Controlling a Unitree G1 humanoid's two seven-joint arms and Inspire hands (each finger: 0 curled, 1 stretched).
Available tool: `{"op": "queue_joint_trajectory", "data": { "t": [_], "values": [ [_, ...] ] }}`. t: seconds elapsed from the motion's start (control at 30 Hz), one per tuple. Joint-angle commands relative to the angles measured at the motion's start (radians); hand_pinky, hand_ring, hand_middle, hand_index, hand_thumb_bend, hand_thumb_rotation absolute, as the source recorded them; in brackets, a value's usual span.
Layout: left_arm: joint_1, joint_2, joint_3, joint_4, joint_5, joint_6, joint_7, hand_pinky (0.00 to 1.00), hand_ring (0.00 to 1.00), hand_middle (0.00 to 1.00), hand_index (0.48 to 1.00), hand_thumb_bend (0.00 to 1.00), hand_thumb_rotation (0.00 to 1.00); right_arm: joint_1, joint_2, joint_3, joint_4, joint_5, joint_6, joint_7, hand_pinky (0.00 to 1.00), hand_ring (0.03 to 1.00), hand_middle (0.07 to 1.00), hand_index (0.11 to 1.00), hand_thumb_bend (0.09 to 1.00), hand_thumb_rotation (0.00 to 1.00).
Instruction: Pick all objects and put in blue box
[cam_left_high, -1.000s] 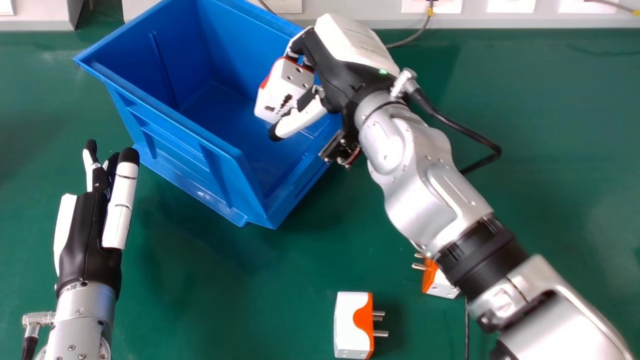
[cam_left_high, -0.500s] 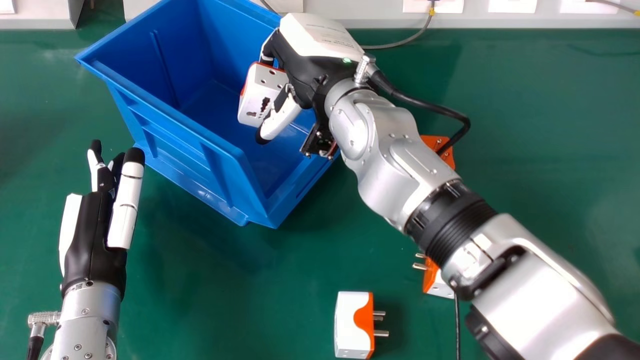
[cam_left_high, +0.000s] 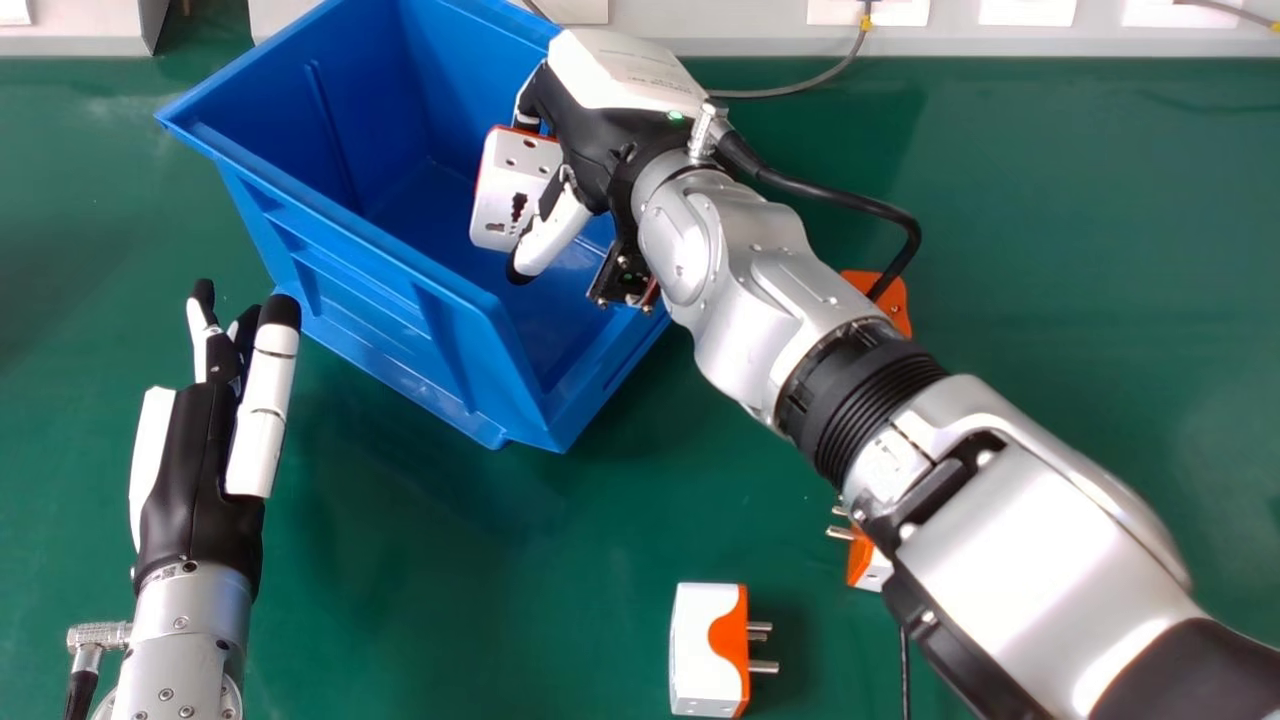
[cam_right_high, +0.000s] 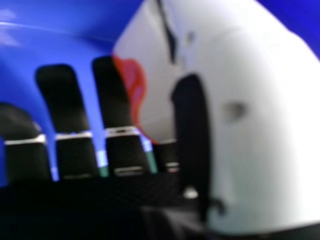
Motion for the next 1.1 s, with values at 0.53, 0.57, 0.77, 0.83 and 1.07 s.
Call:
{"op": "queue_joint_trajectory", "data": {
  "t": [0.53, 0.57, 0.77, 0.83, 1.07],
  "values": [
    [0.013, -0.038, -0.003, -0.039, 0.003, -0.028, 0.014, 1.00, 1.00, 0.98, 0.973, 0.62, 0.99, -0.066, 0.030, 0.016, 0.049, -0.018, -0.050, -0.120, 0.31, 0.407, 0.502, 0.481, 0.511, 0.00],
    [0.014, -0.039, -0.004, -0.041, 0.003, -0.029, 0.013, 1.00, 1.00, 0.98, 0.973, 0.61, 0.99, -0.063, 0.029, 0.013, 0.051, -0.013, -0.056, -0.122, 0.34, 0.414, 0.509, 0.478, 0.511, 0.00],
    [0.016, -0.038, -0.011, -0.045, 0.015, -0.023, 0.021, 0.99, 0.99, 0.98, 0.973, 0.60, 0.99, -0.031, 0.016, 0.001, 0.038, 0.003, -0.108, -0.126, 0.34, 0.429, 0.524, 0.495, 0.503, 0.00],
    [0.017, -0.038, -0.013, -0.049, 0.017, -0.018, 0.023, 0.99, 0.99, 0.98, 0.974, 0.61, 0.99, -0.029, 0.009, 0.017, 0.041, -0.011, -0.121, -0.113, 0.40, 0.512, 0.595, 0.561, 0.500, 0.05],
    [0.017, -0.040, -0.012, -0.060, 0.007, -0.010, 0.020, 0.99, 0.99, 0.98, 0.977, 0.61, 0.99, -0.021, -0.003, 0.046, 0.042, -0.031, -0.139, -0.095, 0.71, 0.890, 0.913, 0.901, 0.530, 0.31]
  ]
}}
